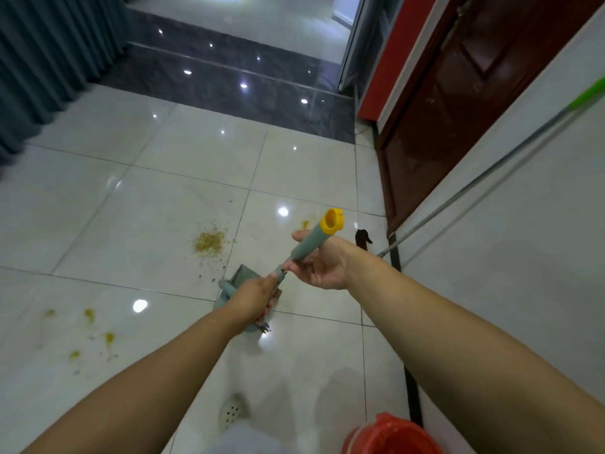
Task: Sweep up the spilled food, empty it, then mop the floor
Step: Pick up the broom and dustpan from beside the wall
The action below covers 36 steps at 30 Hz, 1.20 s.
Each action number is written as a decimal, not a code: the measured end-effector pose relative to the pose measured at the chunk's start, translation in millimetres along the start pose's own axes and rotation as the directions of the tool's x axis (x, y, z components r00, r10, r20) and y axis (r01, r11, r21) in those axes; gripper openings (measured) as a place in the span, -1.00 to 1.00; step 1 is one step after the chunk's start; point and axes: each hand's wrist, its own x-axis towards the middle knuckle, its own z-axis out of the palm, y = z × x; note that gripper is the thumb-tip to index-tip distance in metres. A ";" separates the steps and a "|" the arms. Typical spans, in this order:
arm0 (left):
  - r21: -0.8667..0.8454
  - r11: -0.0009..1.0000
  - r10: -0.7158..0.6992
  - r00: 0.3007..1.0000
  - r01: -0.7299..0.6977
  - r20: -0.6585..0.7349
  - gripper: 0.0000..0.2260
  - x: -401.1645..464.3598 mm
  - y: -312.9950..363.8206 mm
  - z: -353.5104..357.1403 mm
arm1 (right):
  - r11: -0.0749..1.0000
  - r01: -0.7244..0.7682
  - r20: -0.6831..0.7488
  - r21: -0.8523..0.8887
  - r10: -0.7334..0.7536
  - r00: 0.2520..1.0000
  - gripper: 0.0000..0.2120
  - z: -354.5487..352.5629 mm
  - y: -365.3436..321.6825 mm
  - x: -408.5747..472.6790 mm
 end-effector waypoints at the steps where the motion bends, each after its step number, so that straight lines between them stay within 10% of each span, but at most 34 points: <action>1: -0.013 1.000 0.005 1.000 -0.005 -0.003 -0.59 2.9 -0.6 -11.9 | 1.000 0.015 0.008 0.024 -0.015 1.000 -0.69 10.2 -1.9 5.4; 13: -0.156 0.987 -0.069 0.989 0.047 -0.133 -0.62 24.2 -3.6 -95.2 | 0.987 -0.043 0.114 0.157 0.025 0.993 -0.79 88.8 -25.3 37.4; 24: -0.116 0.978 -0.201 0.933 0.173 -0.297 -0.58 47.7 11.3 -113.6 | 0.971 -0.126 0.169 -0.205 0.162 0.972 -0.79 109.6 -38.0 65.5; 36: -0.298 0.950 -0.117 0.773 -0.096 -0.623 -0.56 68.1 55.6 -136.2 | 0.964 -0.006 0.290 -0.267 0.086 0.953 -0.85 134.4 -93.1 111.0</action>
